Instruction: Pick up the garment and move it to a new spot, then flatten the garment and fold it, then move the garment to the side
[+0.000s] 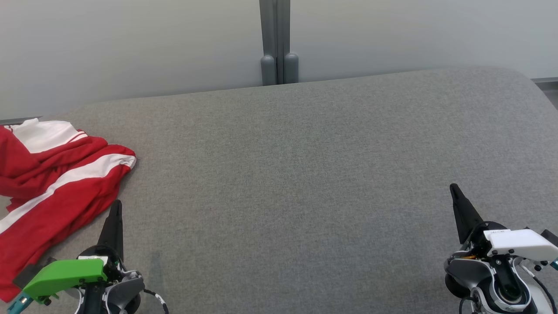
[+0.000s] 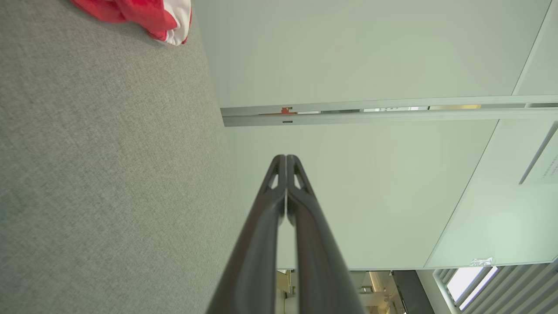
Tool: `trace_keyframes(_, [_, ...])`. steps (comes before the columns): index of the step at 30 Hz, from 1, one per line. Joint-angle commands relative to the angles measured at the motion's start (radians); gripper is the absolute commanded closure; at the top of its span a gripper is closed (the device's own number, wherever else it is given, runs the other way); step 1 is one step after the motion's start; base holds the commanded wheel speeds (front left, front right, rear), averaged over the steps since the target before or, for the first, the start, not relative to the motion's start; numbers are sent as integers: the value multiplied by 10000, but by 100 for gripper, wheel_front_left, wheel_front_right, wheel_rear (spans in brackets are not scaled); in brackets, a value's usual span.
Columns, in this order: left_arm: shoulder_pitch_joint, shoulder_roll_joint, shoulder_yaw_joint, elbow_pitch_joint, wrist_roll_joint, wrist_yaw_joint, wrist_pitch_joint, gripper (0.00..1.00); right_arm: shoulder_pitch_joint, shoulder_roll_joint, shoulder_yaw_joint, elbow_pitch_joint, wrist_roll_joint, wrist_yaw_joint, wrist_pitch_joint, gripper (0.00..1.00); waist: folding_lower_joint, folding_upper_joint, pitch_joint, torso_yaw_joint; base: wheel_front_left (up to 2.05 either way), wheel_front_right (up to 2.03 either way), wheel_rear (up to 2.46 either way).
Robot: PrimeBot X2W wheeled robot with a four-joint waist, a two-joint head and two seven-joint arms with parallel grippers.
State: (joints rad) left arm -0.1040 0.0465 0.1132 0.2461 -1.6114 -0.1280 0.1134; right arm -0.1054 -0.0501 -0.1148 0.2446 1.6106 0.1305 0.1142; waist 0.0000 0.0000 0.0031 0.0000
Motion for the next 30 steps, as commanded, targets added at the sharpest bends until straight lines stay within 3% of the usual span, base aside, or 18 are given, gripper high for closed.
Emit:
trace_keyframes(1, [-107, 72, 25, -18, -33, -63, 44, 100, -71, -10, -12, 14, 31, 4, 41, 100, 0, 0, 0, 0, 0, 0, 0])
trace_keyframes(30, [-107, 72, 25, -18, -33, -63, 44, 100, -71, -10, -5, 14, 36, 4, 35, 100, 0, 0, 0, 0, 0, 0, 0])
